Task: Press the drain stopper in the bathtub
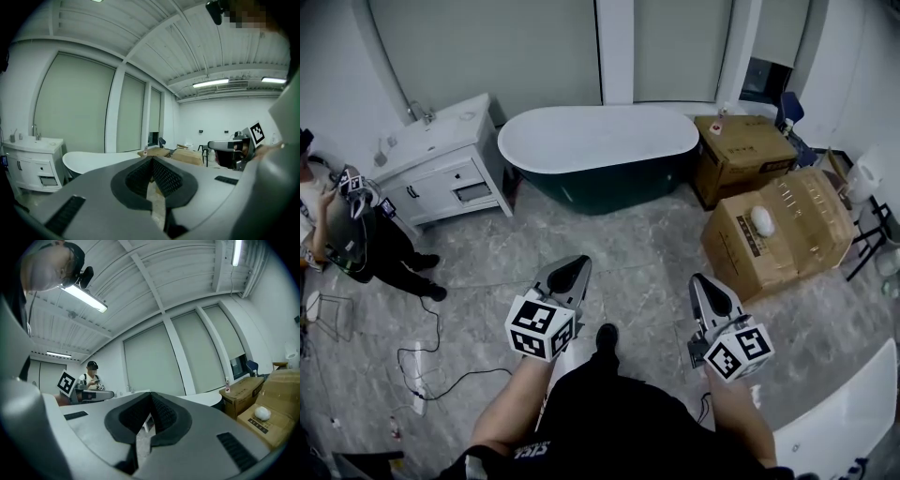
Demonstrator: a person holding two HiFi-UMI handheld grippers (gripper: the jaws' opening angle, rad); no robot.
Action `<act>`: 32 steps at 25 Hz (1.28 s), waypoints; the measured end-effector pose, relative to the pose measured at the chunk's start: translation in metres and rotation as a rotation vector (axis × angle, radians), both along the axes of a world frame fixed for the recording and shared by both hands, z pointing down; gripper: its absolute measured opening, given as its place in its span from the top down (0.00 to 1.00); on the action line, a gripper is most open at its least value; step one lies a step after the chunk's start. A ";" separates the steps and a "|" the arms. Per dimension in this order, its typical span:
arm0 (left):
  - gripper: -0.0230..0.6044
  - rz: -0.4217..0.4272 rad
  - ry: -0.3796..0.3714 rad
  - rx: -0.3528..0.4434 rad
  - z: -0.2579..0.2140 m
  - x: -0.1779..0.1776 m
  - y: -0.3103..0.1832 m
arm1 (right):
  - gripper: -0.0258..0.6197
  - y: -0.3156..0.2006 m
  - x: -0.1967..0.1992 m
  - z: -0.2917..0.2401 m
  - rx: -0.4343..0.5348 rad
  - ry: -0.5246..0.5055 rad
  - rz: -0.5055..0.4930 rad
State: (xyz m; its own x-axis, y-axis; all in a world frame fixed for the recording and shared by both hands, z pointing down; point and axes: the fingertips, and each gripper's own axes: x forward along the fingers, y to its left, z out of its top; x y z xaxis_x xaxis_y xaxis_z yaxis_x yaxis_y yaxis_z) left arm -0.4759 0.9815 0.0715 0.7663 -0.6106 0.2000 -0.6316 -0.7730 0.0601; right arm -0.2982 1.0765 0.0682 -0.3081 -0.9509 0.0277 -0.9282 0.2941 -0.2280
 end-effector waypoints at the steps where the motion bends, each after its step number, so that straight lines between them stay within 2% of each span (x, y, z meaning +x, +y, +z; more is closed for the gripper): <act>1: 0.95 0.006 -0.001 -0.011 0.007 0.005 -0.004 | 0.94 -0.004 0.004 0.003 -0.004 -0.004 0.004; 7: 0.95 0.023 0.014 -0.055 0.033 0.032 -0.059 | 0.94 -0.054 0.027 0.018 -0.053 0.016 0.015; 18: 0.95 0.096 0.008 -0.090 0.046 0.089 -0.225 | 0.94 -0.221 0.058 0.033 -0.146 0.033 0.023; 25: 0.95 0.101 0.011 -0.091 0.041 0.093 -0.320 | 0.94 -0.318 0.061 0.032 -0.162 0.020 0.037; 32: 0.95 0.110 0.006 -0.100 0.048 0.099 -0.372 | 0.94 -0.370 0.056 0.039 -0.171 0.007 0.028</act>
State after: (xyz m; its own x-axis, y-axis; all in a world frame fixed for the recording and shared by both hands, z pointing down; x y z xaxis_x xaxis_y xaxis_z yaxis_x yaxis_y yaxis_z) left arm -0.3767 0.6098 0.1194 0.8288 -0.5001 0.2509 -0.5428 -0.8275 0.1434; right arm -0.2422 0.7065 0.1069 -0.2804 -0.9406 0.1916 -0.9373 0.2252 -0.2661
